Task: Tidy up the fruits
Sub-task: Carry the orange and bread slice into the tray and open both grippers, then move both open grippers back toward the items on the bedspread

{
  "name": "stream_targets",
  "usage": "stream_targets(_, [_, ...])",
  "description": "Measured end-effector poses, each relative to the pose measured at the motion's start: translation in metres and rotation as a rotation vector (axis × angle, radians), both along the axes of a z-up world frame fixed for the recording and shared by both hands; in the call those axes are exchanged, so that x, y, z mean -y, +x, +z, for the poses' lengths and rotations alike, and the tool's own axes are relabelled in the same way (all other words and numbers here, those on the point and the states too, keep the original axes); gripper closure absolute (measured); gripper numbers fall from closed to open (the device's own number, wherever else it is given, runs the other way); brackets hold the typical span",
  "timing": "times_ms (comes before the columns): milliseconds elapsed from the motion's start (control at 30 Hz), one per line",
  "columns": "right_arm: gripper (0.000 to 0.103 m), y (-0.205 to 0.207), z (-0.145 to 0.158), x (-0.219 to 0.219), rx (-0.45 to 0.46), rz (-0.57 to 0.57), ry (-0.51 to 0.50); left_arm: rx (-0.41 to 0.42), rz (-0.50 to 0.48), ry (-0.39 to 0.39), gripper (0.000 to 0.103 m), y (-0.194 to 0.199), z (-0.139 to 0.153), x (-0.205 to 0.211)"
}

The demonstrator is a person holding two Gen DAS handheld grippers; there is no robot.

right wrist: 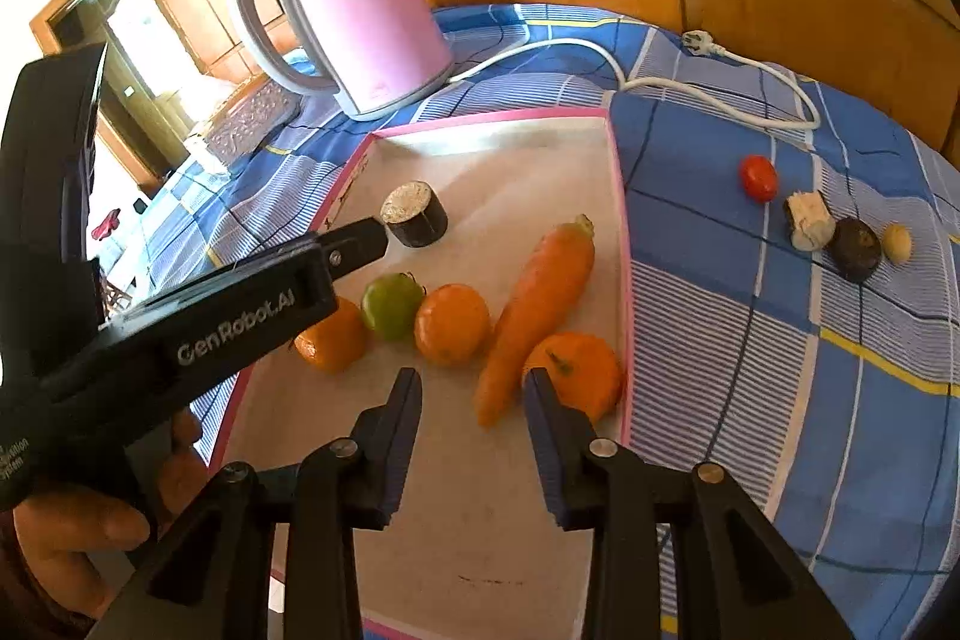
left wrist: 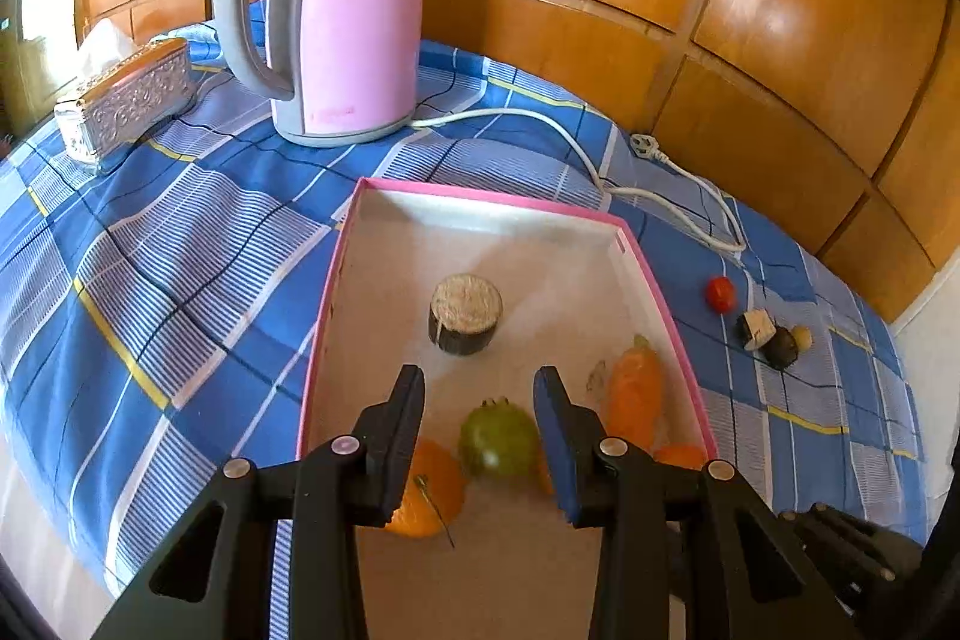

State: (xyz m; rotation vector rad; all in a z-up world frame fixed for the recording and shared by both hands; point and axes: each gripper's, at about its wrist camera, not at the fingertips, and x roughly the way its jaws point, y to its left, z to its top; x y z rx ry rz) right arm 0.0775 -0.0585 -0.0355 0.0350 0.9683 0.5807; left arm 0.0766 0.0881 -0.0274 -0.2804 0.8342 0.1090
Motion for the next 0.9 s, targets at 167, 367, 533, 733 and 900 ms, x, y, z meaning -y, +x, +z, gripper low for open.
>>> stream_targets(167, [0.067, -0.004, 0.003, 0.014, 0.010, -0.056, 0.003, 0.011, -0.030, 0.016, 0.065, -0.010, 0.002, 0.013])
stream_targets(367, [0.067, -0.007, 0.010, 0.030, 0.037, -0.121, 0.000, 0.020, -0.065, 0.025, 0.065, -0.016, 0.006, 0.027])
stream_targets(533, [0.067, -0.010, 0.012, 0.039, 0.047, -0.152, -0.003, 0.026, -0.095, 0.037, 0.065, -0.020, 0.008, 0.038])
stream_targets(733, [0.067, -0.014, 0.012, 0.047, 0.053, -0.178, -0.003, 0.034, -0.119, 0.048, 0.065, -0.025, 0.010, 0.046])
stream_targets(900, [0.067, -0.016, 0.013, 0.056, 0.058, -0.206, 0.001, 0.031, -0.139, 0.057, 0.065, -0.027, 0.010, 0.053])
